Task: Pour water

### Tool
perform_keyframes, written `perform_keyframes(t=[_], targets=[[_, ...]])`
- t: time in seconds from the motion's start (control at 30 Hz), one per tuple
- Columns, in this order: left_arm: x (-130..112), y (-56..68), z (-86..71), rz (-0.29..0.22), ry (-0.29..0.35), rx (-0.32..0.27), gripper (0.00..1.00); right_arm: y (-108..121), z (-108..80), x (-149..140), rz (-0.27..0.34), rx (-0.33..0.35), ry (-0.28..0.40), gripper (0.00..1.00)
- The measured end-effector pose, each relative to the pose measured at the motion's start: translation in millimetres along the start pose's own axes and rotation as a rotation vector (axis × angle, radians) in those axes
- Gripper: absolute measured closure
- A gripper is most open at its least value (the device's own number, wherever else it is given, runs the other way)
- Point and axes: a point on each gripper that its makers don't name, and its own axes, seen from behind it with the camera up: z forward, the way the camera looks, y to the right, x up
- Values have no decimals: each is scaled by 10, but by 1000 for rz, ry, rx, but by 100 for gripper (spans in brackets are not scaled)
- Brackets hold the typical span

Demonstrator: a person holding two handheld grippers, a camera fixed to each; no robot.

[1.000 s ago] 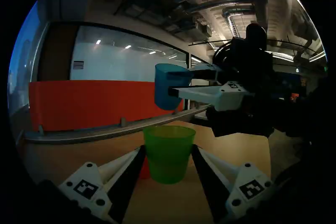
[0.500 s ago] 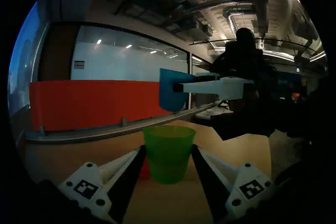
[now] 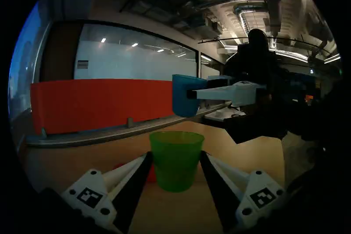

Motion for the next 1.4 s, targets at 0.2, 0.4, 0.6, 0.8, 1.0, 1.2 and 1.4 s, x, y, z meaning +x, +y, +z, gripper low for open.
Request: perform_keyframes(t=[0.2,0.4,0.6,0.8,1.0,1.2,1.4], targets=[[-101,-34,20,-2,-24,1,21,-9,-42,-161,19,8,-22,14],[-229,-65,29,7,-59,0,21,-8,-72,-347,49,18,-48,14],[-354,-91,61,5,-92,-5,21,-59,-77,-567,60,34,-87,14],[-506,-100,91,11,-136,-12,21,-112,-84,-765,71,50,-120,14],[-631,-125,126,14,-168,-19,21,-113,-100,-958,84,56,-150,14],[-760,-154,150,12,-197,-22,21,-128,-117,-1118,88,64,-179,14],[-905,-159,180,12,-229,-31,21,-159,-117,-1287,104,75,-207,14]])
